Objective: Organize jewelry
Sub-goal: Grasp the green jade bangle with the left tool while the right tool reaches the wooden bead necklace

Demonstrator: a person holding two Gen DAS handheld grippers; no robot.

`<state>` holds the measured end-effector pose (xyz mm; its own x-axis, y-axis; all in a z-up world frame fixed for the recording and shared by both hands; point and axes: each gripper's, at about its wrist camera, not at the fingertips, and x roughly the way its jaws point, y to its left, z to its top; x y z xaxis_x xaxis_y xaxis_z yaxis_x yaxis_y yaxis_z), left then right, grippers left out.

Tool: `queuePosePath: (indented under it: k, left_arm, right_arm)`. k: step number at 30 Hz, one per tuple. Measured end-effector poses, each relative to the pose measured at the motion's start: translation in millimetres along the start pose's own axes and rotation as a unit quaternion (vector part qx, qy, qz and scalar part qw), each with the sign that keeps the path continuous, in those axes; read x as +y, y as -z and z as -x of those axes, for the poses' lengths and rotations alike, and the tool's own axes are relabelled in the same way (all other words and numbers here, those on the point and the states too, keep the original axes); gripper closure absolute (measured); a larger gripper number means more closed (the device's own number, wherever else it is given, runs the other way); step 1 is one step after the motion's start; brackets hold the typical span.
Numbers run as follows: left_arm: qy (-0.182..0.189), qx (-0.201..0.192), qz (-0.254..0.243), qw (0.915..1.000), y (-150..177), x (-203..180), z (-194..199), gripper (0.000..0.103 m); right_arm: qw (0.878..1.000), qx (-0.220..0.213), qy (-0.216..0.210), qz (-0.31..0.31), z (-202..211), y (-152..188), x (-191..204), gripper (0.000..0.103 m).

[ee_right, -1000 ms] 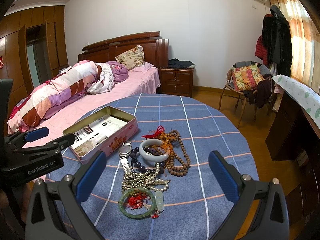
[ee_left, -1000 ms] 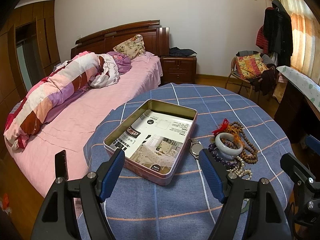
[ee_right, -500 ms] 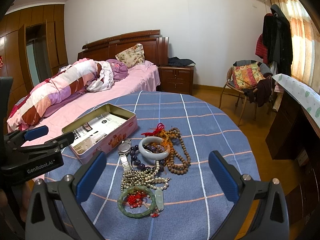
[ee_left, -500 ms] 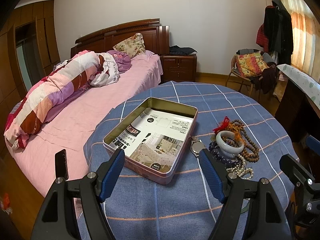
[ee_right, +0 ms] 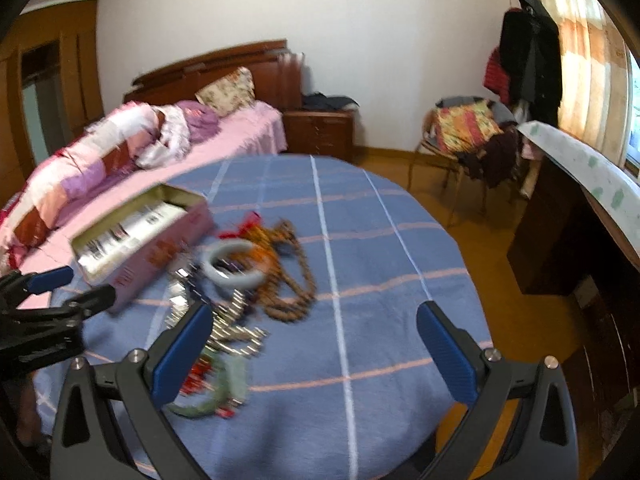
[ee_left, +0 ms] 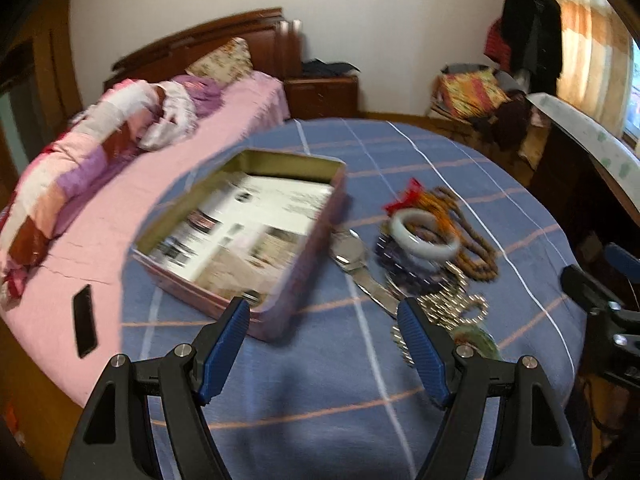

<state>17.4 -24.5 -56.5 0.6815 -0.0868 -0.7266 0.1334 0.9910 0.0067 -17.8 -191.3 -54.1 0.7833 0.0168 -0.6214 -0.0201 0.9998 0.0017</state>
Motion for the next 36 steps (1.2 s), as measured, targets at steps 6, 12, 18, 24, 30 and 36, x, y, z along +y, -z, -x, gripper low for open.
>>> queuePosePath:
  k: [6,12,18,24,30,36]
  left_arm:
    - [0.036,0.020,-0.041,0.9983,10,-32,-8,0.027]
    - [0.051,0.042,-0.066,0.9956,17,-47,-18,0.049]
    - [0.094,0.083,-0.063,0.9901,24,-51,-31,0.096]
    - [0.080,0.034,-0.052,0.9948,15,-41,-11,0.097]
    - [0.059,-0.016,-0.053,0.9968,-4,-28,6,0.097]
    - [0.033,-0.037,-0.035,0.9982,-27,-7,5,0.097]
  right_arm:
    - [1.000,0.026,0.002,-0.009,-7,5,-13,0.005]
    - [1.000,0.030,-0.005,-0.009,-9,5,-14,0.005]
    - [0.999,0.030,-0.007,-0.008,-14,5,-14,0.005]
    - [0.999,0.033,-0.022,-0.001,-23,-2,-12,0.010]
    - [0.998,0.033,-0.050,-0.007,-43,-31,-13,0.026]
    - [0.996,0.049,-0.073,-0.013,-82,-63,-7,0.026]
